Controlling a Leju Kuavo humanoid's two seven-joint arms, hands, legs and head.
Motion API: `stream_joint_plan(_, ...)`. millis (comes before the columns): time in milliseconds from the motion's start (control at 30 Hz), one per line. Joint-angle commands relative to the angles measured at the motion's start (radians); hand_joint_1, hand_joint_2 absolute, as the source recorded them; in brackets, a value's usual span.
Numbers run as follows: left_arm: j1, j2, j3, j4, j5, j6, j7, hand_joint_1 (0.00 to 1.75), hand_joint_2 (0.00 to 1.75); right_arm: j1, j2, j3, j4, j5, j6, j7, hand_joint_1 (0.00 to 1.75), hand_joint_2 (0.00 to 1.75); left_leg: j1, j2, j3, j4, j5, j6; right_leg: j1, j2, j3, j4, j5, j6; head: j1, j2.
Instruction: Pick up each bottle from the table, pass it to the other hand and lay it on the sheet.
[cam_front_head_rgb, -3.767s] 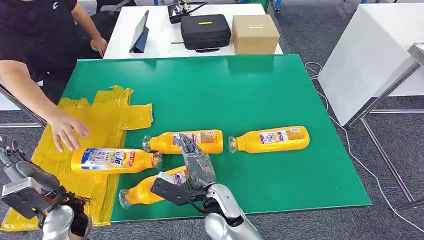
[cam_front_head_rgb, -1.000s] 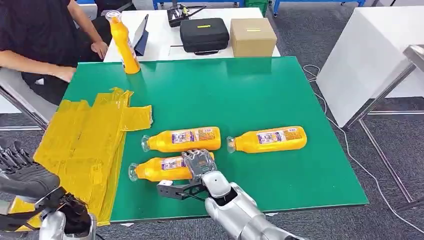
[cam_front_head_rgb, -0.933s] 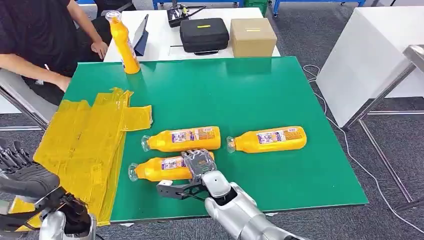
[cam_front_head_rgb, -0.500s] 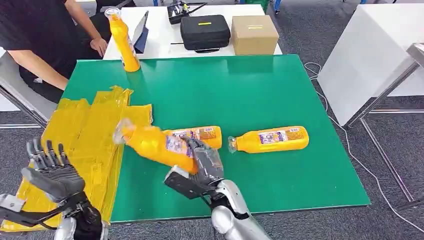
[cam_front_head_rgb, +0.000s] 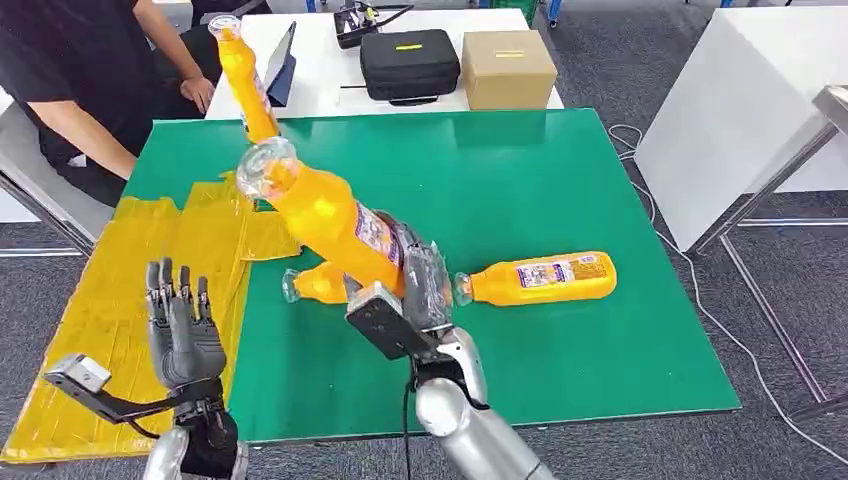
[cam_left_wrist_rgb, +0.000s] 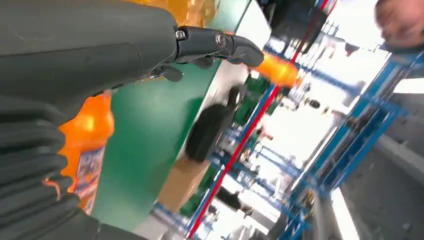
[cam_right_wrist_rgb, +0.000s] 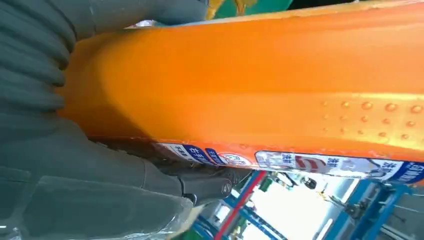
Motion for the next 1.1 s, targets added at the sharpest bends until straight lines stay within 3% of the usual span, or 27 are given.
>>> stream_joint_plan(33, -0.045, 0.037, -0.117, 0.046, 0.053, -0.065, 0.055, 0.0, 1.75, -0.283, 0.081, 0.091, 0.503, 0.133, 0.022, 0.126, 1.75, 1.75, 0.0, 0.002, 0.002, -0.001, 0.0, -0.002, 0.0, 0.002, 0.001, 0.0, 0.0, 0.0, 0.0, 0.0)
stream_joint_plan(267, -0.075, 0.034, -0.123, 0.079, 0.103, -0.174, 0.13, 0.0, 1.75, -0.285, 0.081, 0.308, 0.603, 0.23, -0.015, 0.27, 1.75, 1.75, 0.0, 0.001, 0.003, -0.001, -0.001, -0.002, 0.0, 0.001, 0.003, -0.002, 0.0, 0.0, 0.0, 0.0)
stream_joint_plan(633, -0.094, 0.027, -0.124, 0.087, 0.105, -0.18, 0.138, 0.0, 1.75, -0.291, 0.081, 0.331, 0.601, 0.248, 0.0, 0.297, 1.75, 1.75, 0.0, -0.002, 0.0, -0.001, 0.0, -0.002, 0.0, -0.002, 0.001, -0.001, -0.001, 0.0, 0.0, 0.0)
stream_joint_plan(933, -0.119, 0.022, -0.118, 0.092, 0.103, -0.192, 0.192, 0.0, 1.75, -0.238, 0.081, 0.536, 0.555, 0.445, 0.049, 0.441, 1.75, 1.75, 0.001, -0.002, 0.0, -0.001, -0.001, -0.002, 0.0, -0.002, 0.001, -0.002, -0.001, 0.0, 0.0, 0.0)
stream_joint_plan(1100, -0.119, 0.023, -0.119, 0.104, 0.102, -0.202, 0.196, 0.0, 1.75, -0.223, 0.081, 0.553, 0.536, 0.474, 0.056, 0.454, 1.75, 1.75, 0.001, -0.002, -0.001, -0.001, 0.0, -0.002, 0.001, -0.003, 0.0, -0.002, -0.001, 0.0, 0.001, 0.0)
